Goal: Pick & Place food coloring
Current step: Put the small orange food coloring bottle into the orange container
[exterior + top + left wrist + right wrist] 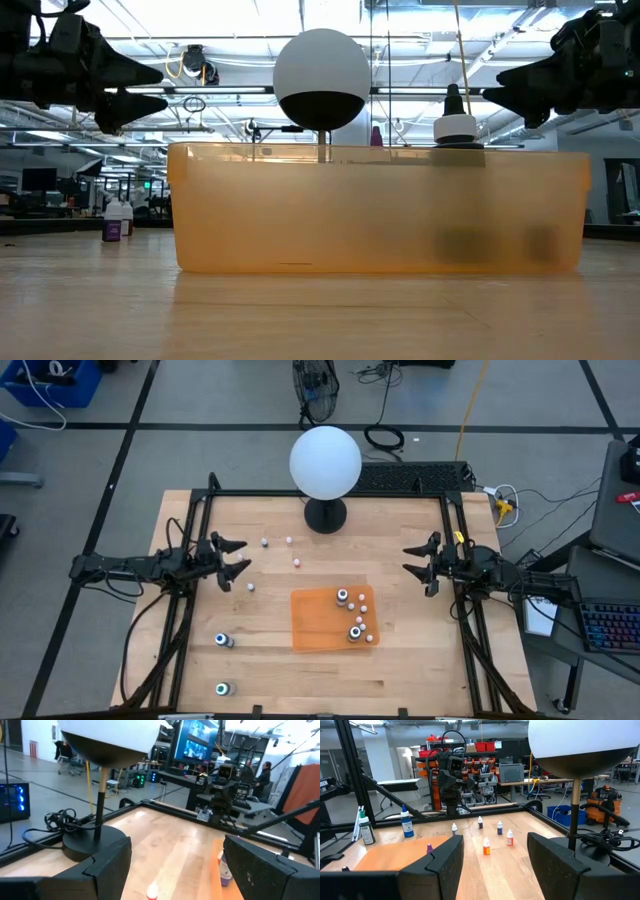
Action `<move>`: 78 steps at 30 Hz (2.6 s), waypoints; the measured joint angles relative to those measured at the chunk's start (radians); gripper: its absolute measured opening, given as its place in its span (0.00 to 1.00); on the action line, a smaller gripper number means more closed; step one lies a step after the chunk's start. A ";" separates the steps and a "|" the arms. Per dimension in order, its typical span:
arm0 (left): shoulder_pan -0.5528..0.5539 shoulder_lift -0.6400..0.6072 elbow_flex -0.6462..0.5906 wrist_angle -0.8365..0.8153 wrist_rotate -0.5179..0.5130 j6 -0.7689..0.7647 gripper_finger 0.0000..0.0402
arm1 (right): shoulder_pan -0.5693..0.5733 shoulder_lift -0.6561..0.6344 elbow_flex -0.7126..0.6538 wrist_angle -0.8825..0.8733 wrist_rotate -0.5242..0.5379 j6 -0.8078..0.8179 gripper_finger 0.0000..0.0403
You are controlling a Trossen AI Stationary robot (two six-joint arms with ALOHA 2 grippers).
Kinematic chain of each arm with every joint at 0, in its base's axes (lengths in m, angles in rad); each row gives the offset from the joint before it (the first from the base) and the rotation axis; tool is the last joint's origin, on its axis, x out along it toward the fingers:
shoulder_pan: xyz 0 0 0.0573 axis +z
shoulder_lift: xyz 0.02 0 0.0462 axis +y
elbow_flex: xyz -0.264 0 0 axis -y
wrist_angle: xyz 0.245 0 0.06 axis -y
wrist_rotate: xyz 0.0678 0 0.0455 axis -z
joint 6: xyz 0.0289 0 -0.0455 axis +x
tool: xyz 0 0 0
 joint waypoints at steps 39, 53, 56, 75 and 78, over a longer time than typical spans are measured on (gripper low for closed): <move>0.294 1.286 0.909 -0.597 0.354 0.325 0.77 | 0.000 0.000 0.000 0.001 0.000 0.000 0.52; 0.293 1.568 0.980 -0.592 0.347 0.331 0.77 | 0.000 0.000 0.000 0.001 0.000 0.000 0.52; 0.288 1.599 0.980 -0.589 0.347 0.316 0.77 | 0.000 0.000 0.000 0.001 0.000 0.000 0.52; 0.277 1.665 0.980 -0.556 0.319 0.319 0.77 | 0.000 0.000 0.000 0.001 0.000 0.000 0.52; 0.277 1.665 0.980 -0.556 0.319 0.316 0.77 | 0.000 0.000 0.000 0.001 0.000 0.000 0.52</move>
